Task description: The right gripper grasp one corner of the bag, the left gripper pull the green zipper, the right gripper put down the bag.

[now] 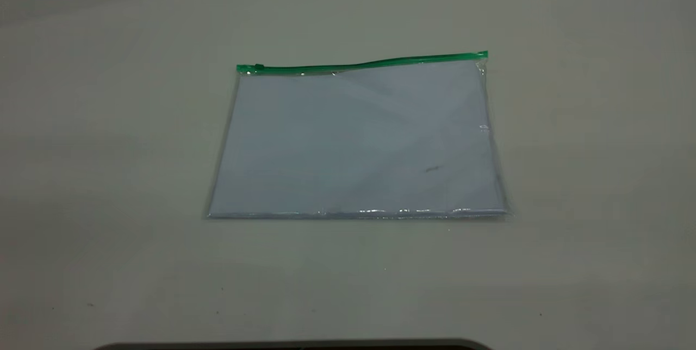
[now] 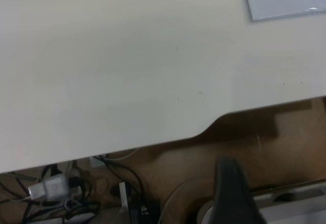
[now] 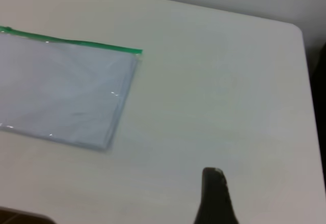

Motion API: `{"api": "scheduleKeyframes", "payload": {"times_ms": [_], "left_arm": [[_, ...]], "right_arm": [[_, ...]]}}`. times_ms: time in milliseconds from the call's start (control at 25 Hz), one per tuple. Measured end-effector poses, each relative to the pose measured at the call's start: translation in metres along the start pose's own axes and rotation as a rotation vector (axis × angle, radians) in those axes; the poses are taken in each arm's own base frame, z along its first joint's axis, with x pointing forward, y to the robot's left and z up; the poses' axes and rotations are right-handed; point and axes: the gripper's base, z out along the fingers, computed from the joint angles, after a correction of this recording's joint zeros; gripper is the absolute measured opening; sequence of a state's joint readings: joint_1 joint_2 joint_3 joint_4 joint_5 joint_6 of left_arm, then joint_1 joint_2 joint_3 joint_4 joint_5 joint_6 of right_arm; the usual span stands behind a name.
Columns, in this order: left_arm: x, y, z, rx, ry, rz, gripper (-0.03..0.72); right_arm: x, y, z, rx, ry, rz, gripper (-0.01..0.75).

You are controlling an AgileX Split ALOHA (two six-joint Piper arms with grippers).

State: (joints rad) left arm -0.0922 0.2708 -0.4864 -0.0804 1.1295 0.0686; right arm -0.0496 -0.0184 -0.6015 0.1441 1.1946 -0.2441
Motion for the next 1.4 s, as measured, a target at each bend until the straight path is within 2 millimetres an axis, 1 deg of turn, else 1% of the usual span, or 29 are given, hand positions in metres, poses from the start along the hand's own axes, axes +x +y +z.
{"api": "scheduleKeyframes", "payload": {"times_ms": [120,280,360,920,1120,1400], "left_arm": [[0.0,0.0,0.0,0.0,0.0,0.0,0.497],[0.0,0.0,0.0,0.0,-0.001,-0.001,0.497],[0.0,0.0,0.0,0.0,-0.001,-0.004,0.497],[0.001,0.0,-0.001,-0.001,-0.022,-0.003,0.497],[0.01,-0.001,-0.009,-0.019,-0.112,-0.015,0.497],[0.027,-0.001,-0.021,-0.114,-0.257,-0.042,0.497]], "right_arm": [[0.001,0.0,0.003,0.003,-0.001,0.001,0.575],[0.014,-0.001,0.021,-0.008,0.059,0.014,0.575],[0.017,-0.001,0.026,-0.01,0.073,0.017,0.575],[0.017,-0.001,0.027,-0.007,0.063,0.016,0.574],[0.017,-0.001,0.027,-0.007,0.063,0.016,0.574],[0.017,-0.001,0.027,-0.007,0.063,0.018,0.574]]}}
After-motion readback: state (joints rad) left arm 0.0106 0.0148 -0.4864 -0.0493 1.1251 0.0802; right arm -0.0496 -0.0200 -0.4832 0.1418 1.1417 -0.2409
